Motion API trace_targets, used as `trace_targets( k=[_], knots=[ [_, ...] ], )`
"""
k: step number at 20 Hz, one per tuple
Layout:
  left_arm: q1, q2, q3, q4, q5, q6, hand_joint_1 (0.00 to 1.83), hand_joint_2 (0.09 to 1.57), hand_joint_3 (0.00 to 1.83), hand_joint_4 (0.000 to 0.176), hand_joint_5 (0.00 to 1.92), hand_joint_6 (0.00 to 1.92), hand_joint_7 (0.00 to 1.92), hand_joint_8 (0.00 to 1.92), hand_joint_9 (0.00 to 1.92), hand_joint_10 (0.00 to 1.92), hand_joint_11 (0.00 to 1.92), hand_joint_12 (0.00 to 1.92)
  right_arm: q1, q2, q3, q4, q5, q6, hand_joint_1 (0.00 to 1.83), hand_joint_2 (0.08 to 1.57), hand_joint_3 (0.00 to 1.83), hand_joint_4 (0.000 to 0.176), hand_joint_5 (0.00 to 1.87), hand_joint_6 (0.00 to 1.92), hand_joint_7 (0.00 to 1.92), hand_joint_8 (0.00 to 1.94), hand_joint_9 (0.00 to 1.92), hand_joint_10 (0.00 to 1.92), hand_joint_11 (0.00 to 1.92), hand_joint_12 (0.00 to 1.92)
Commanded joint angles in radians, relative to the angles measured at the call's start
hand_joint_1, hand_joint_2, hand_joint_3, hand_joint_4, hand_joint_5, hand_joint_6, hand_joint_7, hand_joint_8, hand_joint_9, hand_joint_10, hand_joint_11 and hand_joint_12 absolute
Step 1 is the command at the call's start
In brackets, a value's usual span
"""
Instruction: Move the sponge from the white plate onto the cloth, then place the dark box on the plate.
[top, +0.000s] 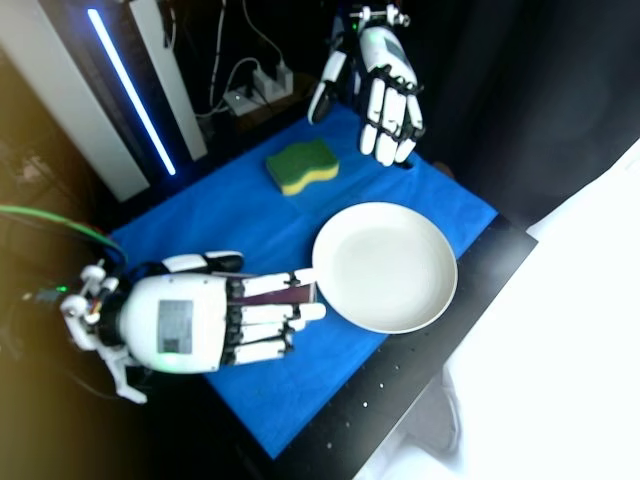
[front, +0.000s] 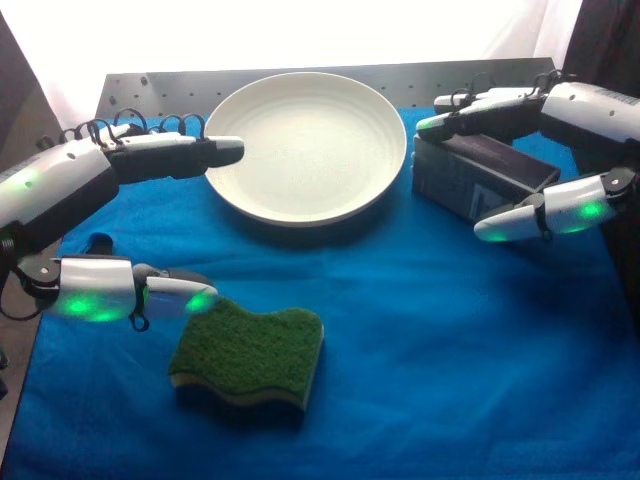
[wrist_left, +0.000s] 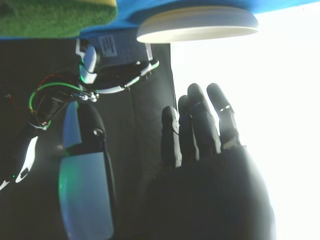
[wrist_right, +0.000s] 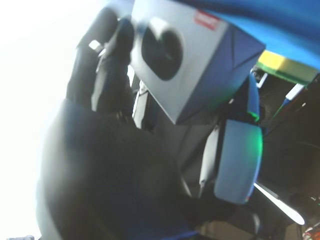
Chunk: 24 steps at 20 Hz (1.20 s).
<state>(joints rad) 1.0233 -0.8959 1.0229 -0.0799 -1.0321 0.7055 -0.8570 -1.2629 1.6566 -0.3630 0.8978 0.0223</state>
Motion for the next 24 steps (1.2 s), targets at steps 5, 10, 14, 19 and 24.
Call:
trace_targets(
  k=[5,10,14,19,24],
  knots=[
    [0.001,-0.009,-0.001,-0.017,-0.121,-0.013,0.89,0.93,0.00,0.067,0.41,0.00,0.36,0.00,0.42,0.00,0.00,0.92,0.007,-0.003,-0.013,-0.008,0.049,0.000,1.34,1.15,0.00,0.000,1.08,0.49,0.78,1.34,0.90,1.32,0.81,1.32],
    [0.008,-0.014,-0.001,-0.023,-0.129,-0.016,0.86,0.95,0.00,0.059,0.40,0.00,0.37,0.00,0.44,0.00,0.00,1.08,0.017,0.024,-0.043,-0.032,0.097,0.007,1.38,1.10,0.00,0.000,1.01,0.84,0.94,0.91,0.99,1.19,0.89,1.19],
    [0.014,-0.017,-0.001,-0.028,-0.133,-0.019,0.88,0.95,0.00,0.051,0.41,0.01,0.40,0.01,0.46,0.01,0.02,1.11,0.022,0.068,-0.065,-0.032,0.149,0.007,1.38,1.10,0.00,0.000,1.00,0.94,0.97,0.83,0.98,1.14,0.83,1.00],
    [0.022,-0.022,-0.002,-0.036,-0.142,-0.020,0.87,0.94,0.00,0.048,0.43,0.00,0.40,0.00,0.49,0.01,0.07,1.05,0.036,0.128,-0.094,-0.029,0.225,0.006,1.37,1.08,0.00,0.000,1.05,0.76,1.04,0.82,0.98,1.16,0.81,1.05],
    [0.031,-0.027,-0.002,-0.046,-0.152,-0.020,0.86,0.94,0.00,0.052,0.42,0.00,0.41,0.00,0.49,0.01,0.08,1.00,0.056,0.148,-0.107,-0.029,0.246,-0.002,1.29,1.05,0.00,0.000,1.17,0.42,1.14,0.95,1.11,0.62,0.86,1.13]
  ],
)
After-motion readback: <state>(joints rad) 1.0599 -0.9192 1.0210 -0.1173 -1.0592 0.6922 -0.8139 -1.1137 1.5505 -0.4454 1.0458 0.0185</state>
